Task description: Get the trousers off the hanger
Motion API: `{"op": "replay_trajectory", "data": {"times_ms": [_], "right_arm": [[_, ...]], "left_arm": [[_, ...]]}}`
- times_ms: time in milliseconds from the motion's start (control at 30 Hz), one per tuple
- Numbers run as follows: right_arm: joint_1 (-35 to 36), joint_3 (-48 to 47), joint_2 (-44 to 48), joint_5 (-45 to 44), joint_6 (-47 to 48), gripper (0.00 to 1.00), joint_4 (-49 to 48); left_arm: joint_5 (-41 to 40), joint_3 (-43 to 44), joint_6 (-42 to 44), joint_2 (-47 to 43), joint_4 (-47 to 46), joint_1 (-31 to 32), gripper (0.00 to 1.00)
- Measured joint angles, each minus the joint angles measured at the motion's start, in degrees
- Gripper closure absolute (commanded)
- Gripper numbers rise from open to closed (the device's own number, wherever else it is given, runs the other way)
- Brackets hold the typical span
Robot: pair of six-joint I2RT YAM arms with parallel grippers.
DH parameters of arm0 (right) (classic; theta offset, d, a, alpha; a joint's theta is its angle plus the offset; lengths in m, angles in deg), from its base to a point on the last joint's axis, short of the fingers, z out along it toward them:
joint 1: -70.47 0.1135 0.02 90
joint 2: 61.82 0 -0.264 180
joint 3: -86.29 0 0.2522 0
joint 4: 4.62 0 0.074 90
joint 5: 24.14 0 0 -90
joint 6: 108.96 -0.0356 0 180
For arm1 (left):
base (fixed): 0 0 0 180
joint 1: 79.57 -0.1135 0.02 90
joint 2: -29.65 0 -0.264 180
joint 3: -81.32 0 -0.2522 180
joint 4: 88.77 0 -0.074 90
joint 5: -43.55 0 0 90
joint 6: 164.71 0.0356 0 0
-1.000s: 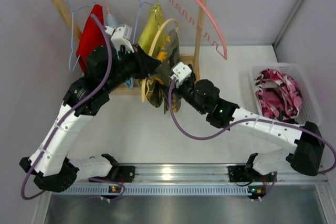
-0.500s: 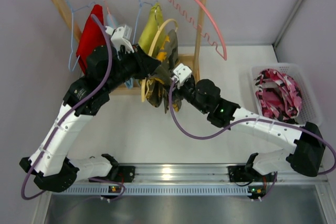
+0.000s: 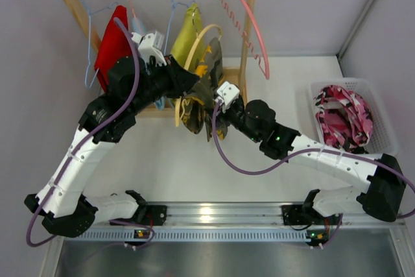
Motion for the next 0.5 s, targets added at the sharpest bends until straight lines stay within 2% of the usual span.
{"op": "replay_trajectory", "data": {"times_ms": [367,500], "right_arm": [[-0.4,1.8,0.7,0.5,0.2,0.32,1.4],[-0.4,1.9,0.7,-0.1,0.4,0.28,1.4]], "left_arm": [[0.0,0.0,0.0,0.2,0.0,0.0,1.00],[0.7,0.0,0.0,0.2,0.0,0.0,1.00]]}}
